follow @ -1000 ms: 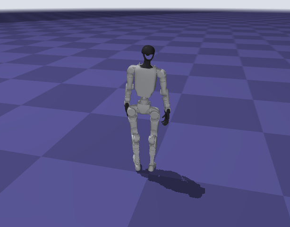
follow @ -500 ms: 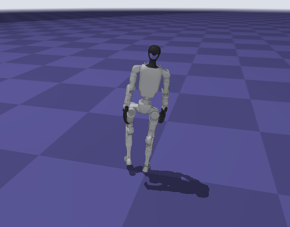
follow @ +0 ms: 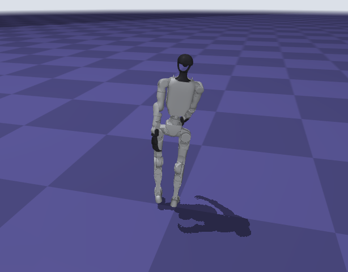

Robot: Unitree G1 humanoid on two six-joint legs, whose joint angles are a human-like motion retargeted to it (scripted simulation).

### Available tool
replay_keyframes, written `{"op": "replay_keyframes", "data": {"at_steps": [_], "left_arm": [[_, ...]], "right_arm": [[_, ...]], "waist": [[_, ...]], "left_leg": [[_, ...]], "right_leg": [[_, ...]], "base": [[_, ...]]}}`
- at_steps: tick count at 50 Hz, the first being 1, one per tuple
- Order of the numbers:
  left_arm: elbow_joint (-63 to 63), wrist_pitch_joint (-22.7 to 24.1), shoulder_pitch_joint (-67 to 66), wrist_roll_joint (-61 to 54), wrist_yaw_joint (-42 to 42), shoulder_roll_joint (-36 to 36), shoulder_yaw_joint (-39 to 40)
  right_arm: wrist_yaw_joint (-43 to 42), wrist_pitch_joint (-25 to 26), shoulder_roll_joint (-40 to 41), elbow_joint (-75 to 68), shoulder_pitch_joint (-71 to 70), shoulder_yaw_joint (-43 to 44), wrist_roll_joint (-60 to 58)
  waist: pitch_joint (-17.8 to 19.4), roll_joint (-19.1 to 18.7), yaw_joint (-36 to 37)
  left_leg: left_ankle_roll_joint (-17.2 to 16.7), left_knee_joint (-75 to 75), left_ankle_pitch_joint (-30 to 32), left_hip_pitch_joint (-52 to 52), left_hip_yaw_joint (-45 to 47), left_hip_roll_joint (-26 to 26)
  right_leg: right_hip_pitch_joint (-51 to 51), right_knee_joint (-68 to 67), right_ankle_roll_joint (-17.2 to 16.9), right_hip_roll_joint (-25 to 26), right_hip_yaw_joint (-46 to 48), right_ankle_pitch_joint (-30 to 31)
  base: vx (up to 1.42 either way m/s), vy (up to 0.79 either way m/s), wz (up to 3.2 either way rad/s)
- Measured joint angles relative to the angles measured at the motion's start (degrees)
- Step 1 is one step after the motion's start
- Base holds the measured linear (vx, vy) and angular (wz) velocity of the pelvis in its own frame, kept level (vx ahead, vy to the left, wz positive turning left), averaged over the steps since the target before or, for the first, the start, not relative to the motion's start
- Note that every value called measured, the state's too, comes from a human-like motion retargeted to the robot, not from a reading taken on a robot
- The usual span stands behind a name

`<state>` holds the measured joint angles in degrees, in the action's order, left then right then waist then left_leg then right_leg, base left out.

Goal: In place motions

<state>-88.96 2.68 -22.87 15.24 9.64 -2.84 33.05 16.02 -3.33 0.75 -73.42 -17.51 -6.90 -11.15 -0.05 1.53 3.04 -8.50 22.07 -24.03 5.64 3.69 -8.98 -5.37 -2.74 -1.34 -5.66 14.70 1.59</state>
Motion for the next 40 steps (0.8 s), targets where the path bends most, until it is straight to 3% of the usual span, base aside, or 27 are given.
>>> {"op": "replay_keyframes", "data": {"at_steps": [2, 4, 7, 10, 17, 31, 35, 38, 40], "left_arm": [[0.3, 0.2, 1.3, -1.0, 0.1, -0.5, 0.9], [0.4, -0.2, 2.5, -1.4, 0.8, -0.7, 2.1], [1.2, -0.8, 4.7, -0.9, 2.0, -1.4, 4.0], [2.7, 0.0, 6.6, -1.3, 1.5, -2.8, 2.3], [3.9, 0.0, 11.0, -1.8, 1.2, -5.5, -0.3], [-3.1, -3.6, 14.2, -2.9, -1.1, -6.7, -2.8], [-4.2, -3.0, 18.2, -9.6, -2.2, -5.4, -2.2], [-3.3, -1.6, 21.7, -13.6, -2.6, -4.6, -3.1], [-2.2, -0.9, 24.0, -14.2, -2.5, -4.4, -4.2]], "right_arm": [[0.5, 0.5, 0.3, -0.6, 0.6, 0.2, 0.1], [0.9, 0.8, 0.5, -1.3, 1.2, -0.2, -0.4], [0.5, 0.9, 0.9, -2.3, 2.3, -1.6, -0.6], [0.9, 0.2, 0.0, -1.6, 3.4, -1.2, -0.1], [0.1, -1.2, -2.1, -1.8, 4.1, 1.5, -3.7], [-5.0, -1.4, -7.9, -6.4, 15.8, 7.4, -7.7], [-5.6, -2.3, -9.6, -6.6, 20.5, 9.2, -8.8], [-6.2, -2.6, -11.5, -7.7, 22.7, 9.6, -11.4], [-7.3, -2.7, -12.7, -8.7, 23.7, 9.8, -12.9]], "waist": [[-0.9, -1.6, -1.8], [-1.7, -2.7, -4.1], [-4.2, -3.6, -8.7], [-5.0, -3.4, -9.0], [-0.5, -1.0, -4.5], [-0.6, -0.4, -7.0], [0.2, -1.0, -8.2], [1.9, -2.6, -10.1], [3.2, -3.6, -11.7]], "left_leg": [[1.6, -9.0, -6.2, -6.0, 5.4, 2.7], [6.3, -15.7, -7.4, -8.5, 4.1, 2.1], [5.6, -20.5, -3.4, -8.7, 6.9, 4.8], [8.2, -20.6, -3.7, -7.1, 4.9, 3.4], [9.1, -18.9, -4.4, -8.3, 5.3, 1.5], [12.1, -20.6, -3.7, -9.2, 4.8, -0.1], [12.5, -21.0, -3.3, -9.0, 5.8, 1.6], [12.9, -21.2, -2.8, -8.9, 6.5, 3.9], [13.5, -21.3, -2.3, -8.9, 6.8, 5.2]], "right_leg": [[-0.5, -0.2, -0.4, 1.7, 1.2, -0.6], [-1.0, 0.2, -0.9, 2.5, 1.9, -0.8], [-0.1, 0.6, -1.8, 2.4, 4.1, -0.8], [1.0, 0.7, -2.1, 2.0, 4.9, -0.5], [0.1, 0.0, -2.3, 0.5, 1.6, 0.8], [3.0, -7.7, -3.7, -1.3, -1.1, -1.2], [8.2, -17.6, -2.0, -0.2, -3.7, 3.8], [14.7, -28.6, 0.5, 1.4, -5.8, 13.7], [19.0, -36.4, 0.9, 2.7, -6.9, 14.9]], "base": [[0.15, 0.13, 0.32], [0.17, 0.13, 0.43], [0.12, 0.19, 0.69], [0.07, 0.15, 0.23], [-0.01, 0.15, -0.41], [0.09, 0.16, -0.08], [0.00, 0.12, -0.22], [-0.10, 0.11, -0.18], [-0.13, 0.10, 0.06]]}}
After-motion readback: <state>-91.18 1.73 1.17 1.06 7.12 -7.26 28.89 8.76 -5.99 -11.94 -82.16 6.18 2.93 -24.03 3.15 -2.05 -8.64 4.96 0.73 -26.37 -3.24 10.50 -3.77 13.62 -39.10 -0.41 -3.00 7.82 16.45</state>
